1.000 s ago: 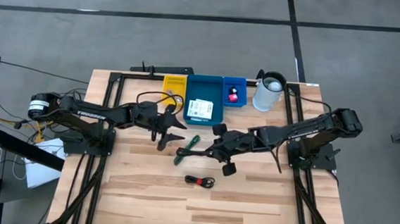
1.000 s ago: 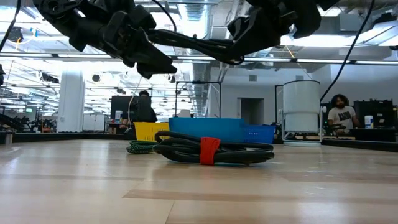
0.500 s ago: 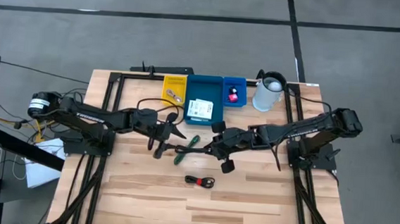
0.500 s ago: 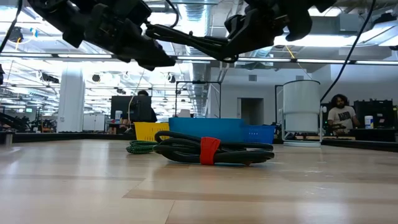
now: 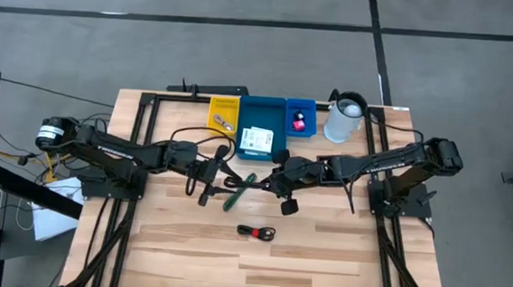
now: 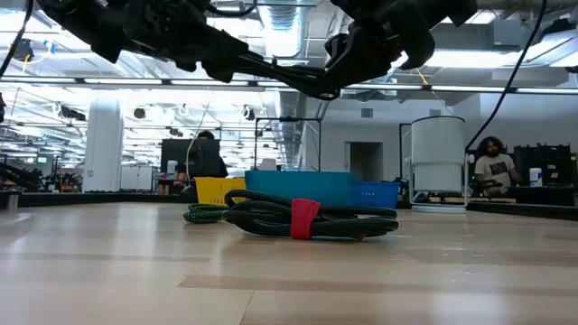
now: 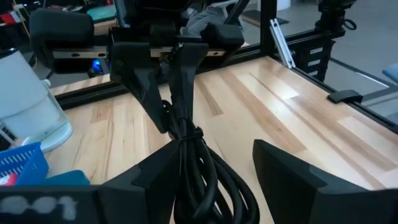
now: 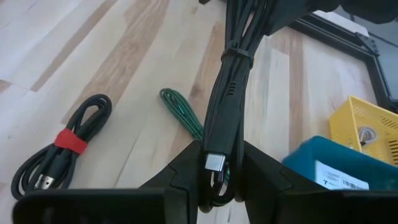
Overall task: Pick and place items into bin
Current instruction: Put the top black charger cable into the yellow bin
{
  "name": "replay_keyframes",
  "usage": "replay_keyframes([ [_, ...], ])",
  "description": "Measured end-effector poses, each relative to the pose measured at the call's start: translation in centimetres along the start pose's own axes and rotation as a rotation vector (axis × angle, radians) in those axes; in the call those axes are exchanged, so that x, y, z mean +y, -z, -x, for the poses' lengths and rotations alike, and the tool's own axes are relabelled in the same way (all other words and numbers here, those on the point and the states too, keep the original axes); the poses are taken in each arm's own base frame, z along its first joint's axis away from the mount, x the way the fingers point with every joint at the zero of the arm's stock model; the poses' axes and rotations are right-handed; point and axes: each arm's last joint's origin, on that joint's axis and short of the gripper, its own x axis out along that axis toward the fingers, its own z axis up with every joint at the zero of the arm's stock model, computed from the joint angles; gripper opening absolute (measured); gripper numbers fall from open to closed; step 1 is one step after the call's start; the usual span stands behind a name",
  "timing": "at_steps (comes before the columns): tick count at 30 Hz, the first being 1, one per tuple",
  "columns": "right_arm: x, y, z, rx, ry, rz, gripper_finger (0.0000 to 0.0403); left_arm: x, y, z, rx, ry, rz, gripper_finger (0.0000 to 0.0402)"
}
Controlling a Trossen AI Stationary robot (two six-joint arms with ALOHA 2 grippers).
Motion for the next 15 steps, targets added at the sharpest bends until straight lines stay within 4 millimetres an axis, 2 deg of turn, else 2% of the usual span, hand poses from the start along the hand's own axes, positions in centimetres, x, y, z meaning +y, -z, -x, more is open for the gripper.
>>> replay_keyframes([
  [7, 0.03, 0.00, -0.01, 0.001, 0.000, 0.000, 0.0081, 0.04, 0.14, 0.00, 0.019, -0.022, 0.005, 0.0178],
  [15, 0.03, -0.05, -0.02, -0.004, 0.001, -0.002, 0.0081, 0.01, 0.35, 0.01, 0.040, -0.023, 0.010, 0.0116],
])
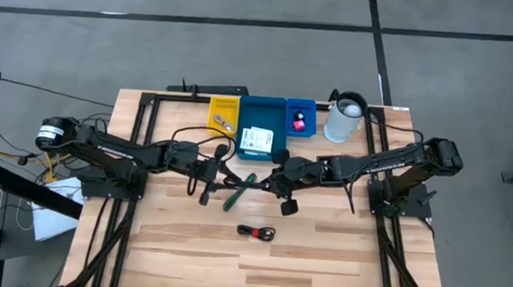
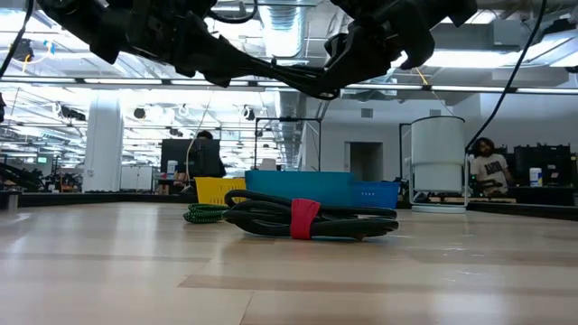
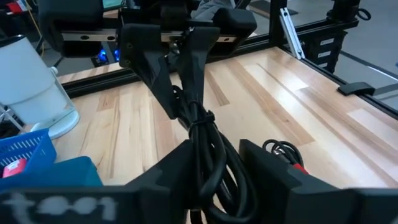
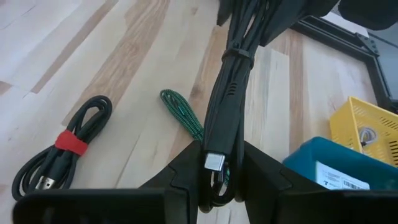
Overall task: Pick and place items into bin
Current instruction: Put the top black charger cable into the yellow bin
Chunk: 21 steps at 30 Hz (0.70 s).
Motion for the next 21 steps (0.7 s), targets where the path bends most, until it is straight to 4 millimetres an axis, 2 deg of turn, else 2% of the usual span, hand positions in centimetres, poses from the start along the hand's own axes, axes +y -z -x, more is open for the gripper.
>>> replay_keyframes([
  [6, 0.00, -0.01, 0.00, -0.002, -0.002, 0.000, 0.0082, 0.05, 0.08, 0.00, 0.012, -0.017, 0.000, 0.0065],
  [10, 0.00, -0.01, 0.00, -0.002, -0.002, 0.000, 0.0082, 0.05, 0.10, 0.00, 0.014, -0.019, -0.002, 0.0044],
  [21, 0.00, -0.15, -0.03, -0.023, -0.004, -0.083, 0.0089, 0.06, 0.08, 0.03, 0.015, -0.022, -0.005, 0.0036],
])
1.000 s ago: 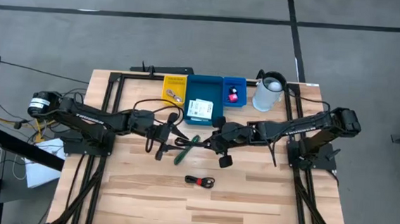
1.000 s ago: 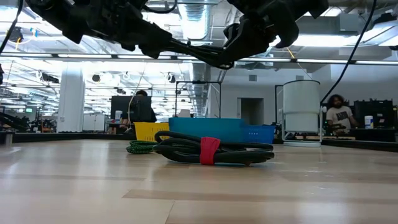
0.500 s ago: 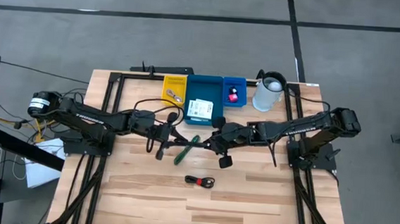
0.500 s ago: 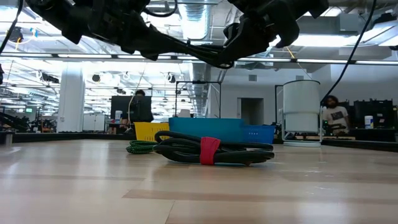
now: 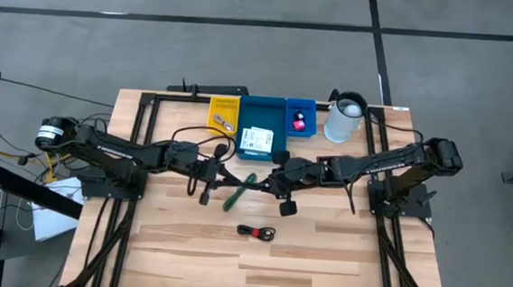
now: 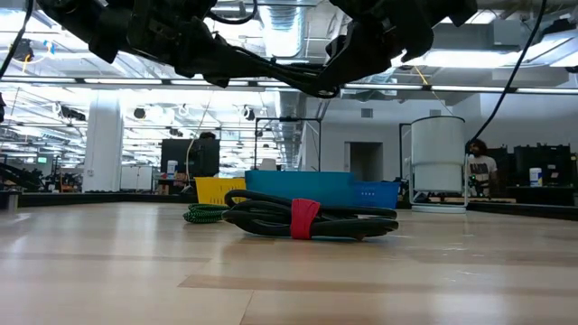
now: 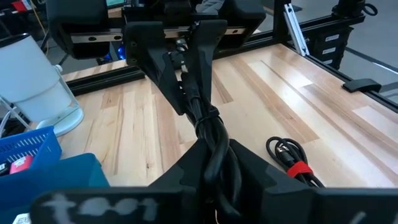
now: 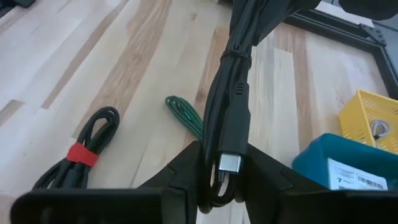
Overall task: Pick and place items into bin
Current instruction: Put the top black charger cable into the yellow bin
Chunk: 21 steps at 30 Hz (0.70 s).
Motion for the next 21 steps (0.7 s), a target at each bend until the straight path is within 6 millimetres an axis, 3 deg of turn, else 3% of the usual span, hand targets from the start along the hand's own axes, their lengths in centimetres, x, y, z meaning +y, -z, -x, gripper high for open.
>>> replay_keyframes([
  [13, -0.23, -0.53, 0.06, -0.042, 0.028, -0.024, 0.0246, 0.25, 0.34, -0.02, 0.048, -0.096, 0.004, 0.0036],
  [21, -0.24, -0.42, 0.05, -0.033, 0.024, -0.030, 0.0265, 0.66, 0.93, 0.11, 0.139, -0.266, 0.004, 0.0035],
])
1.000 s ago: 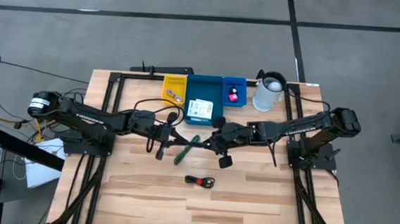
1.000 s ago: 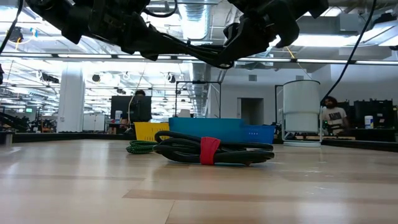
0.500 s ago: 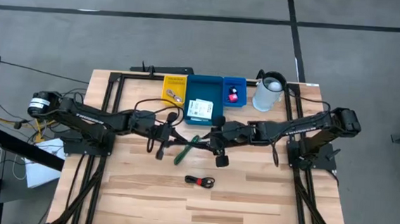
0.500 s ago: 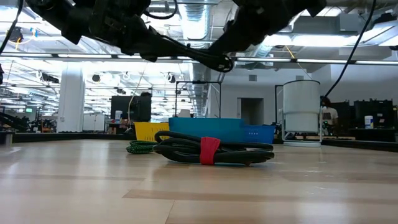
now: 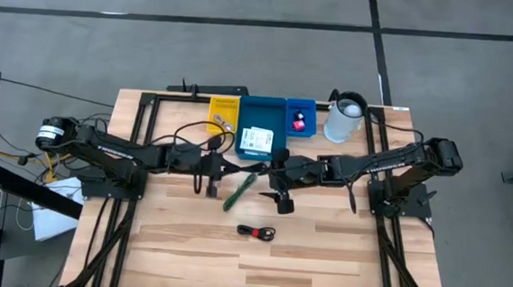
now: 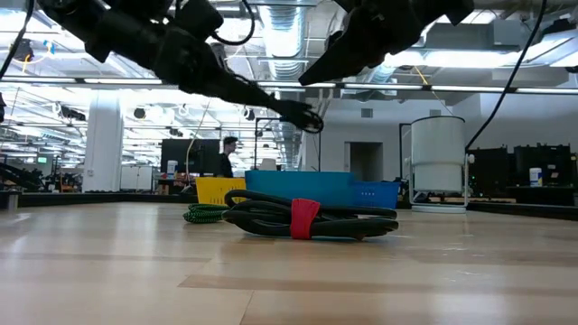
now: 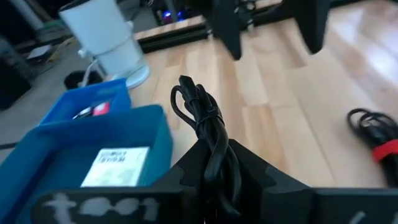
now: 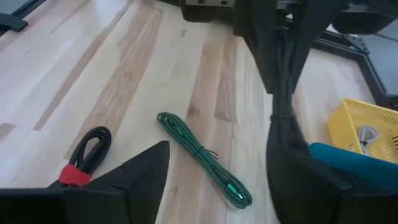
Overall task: Pick and place items into bin
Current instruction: Put the top black charger cable into the yellow bin
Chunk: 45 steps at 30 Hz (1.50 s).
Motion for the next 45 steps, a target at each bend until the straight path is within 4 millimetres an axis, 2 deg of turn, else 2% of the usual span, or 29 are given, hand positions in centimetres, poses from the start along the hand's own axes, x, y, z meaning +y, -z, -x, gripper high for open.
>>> replay_keyframes([
  [15, 0.1, 0.2, 0.0, 0.018, -0.006, -0.062, 0.0265, 1.3, 1.1, 0.4, 0.180, -0.455, 0.010, 0.0035],
  [21, 0.1, 0.3, 0.0, 0.029, -0.009, -0.085, 0.0266, 2.9, 2.0, 0.6, 0.256, -0.651, 0.073, 0.0037],
  [25, 0.1, 0.3, 0.0, 0.033, -0.010, -0.096, 0.0266, 4.2, 2.9, 0.8, 0.304, -0.724, 0.138, 0.0038],
  [31, 0.1, 0.3, 0.0, 0.034, -0.010, -0.096, 0.0266, 6.1, 3.6, 1.0, 0.325, -0.785, 0.197, 0.0038],
  [45, 0.1, 0.3, 0.0, 0.033, -0.010, -0.122, 0.0266, 9.4, 4.7, 1.4, 0.319, -0.671, 0.294, 0.0039],
])
